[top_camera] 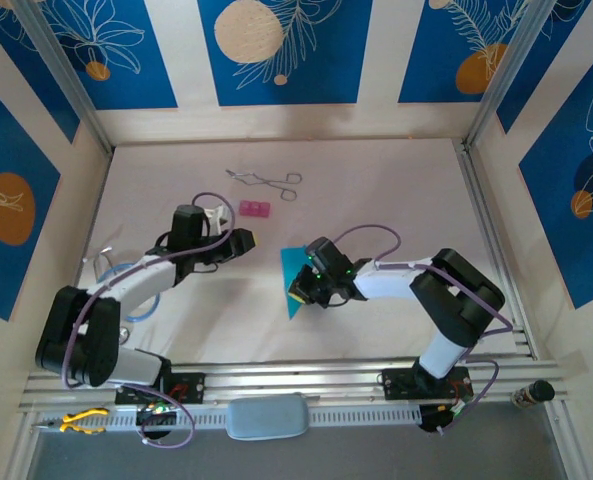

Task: Fold a paper plane with a square sheet of paper (pick it up from the middle)
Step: Fold the wing for the fifth time at the center of the table.

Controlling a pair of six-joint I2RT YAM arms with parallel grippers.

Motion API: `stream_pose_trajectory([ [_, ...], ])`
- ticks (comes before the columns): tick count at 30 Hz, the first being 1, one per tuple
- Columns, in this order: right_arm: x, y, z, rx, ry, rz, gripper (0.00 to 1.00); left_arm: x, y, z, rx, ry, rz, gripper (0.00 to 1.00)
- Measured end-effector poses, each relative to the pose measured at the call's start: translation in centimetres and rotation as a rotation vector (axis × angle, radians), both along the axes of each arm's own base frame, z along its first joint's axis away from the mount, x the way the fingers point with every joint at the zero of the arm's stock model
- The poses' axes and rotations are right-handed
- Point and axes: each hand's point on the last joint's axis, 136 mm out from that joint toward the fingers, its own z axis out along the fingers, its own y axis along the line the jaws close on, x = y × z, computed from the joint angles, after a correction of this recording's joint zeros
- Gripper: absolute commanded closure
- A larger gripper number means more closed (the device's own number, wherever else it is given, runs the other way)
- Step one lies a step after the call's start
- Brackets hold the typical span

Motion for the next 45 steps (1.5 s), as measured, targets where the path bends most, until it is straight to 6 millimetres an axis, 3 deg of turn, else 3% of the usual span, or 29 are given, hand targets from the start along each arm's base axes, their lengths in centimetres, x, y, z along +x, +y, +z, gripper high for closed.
stream_pose_trajectory([
  [4, 1.6, -0.4, 3.9, -0.013, -0.133, 0.03, 0.9, -0.6, -2.9, -0.4, -0.02, 0.036, -0.075, 0.62],
  [7, 2.2, -2.4, 5.9, -0.023, -0.212, 0.002, 0.87, -0.9, -5.0, -0.9, -0.019, 0.065, -0.121, 0.64],
  [10, 2.1, -5.1, 5.6, -0.049, -0.222, -0.046, 0.87, -1.4, -6.9, -2.0, -0.013, 0.101, -0.16, 0.68],
  [14, 1.4, -8.6, 3.2, -0.115, -0.173, -0.107, 0.83, -1.9, -9.4, -3.7, -0.003, 0.162, -0.206, 0.73],
  [18, 0.8, -10.4, 2.2, -0.133, -0.135, -0.136, 0.83, -2.0, -10.4, -5.1, 0.007, 0.211, -0.214, 0.77],
  [26, 0.8, -10.0, 2.1, -0.084, -0.12, -0.109, 0.83, -2.1, -10.1, -7.0, 0.038, 0.266, -0.197, 0.79],
  [35, 0.1, -9.1, 0.1, -0.072, -0.05, -0.047, 0.78, -2.3, -9.3, -9.7, 0.105, 0.316, -0.17, 0.81],
  [38, 0.0, -8.8, -0.2, -0.064, -0.043, -0.03, 0.71, -2.6, -9.0, -10.1, 0.115, 0.322, -0.169, 0.84],
  [45, 0.9, -7.9, -0.5, -0.025, -0.025, 0.004, 0.69, -2.9, -8.9, -10.4, 0.104, 0.305, -0.181, 0.89],
])
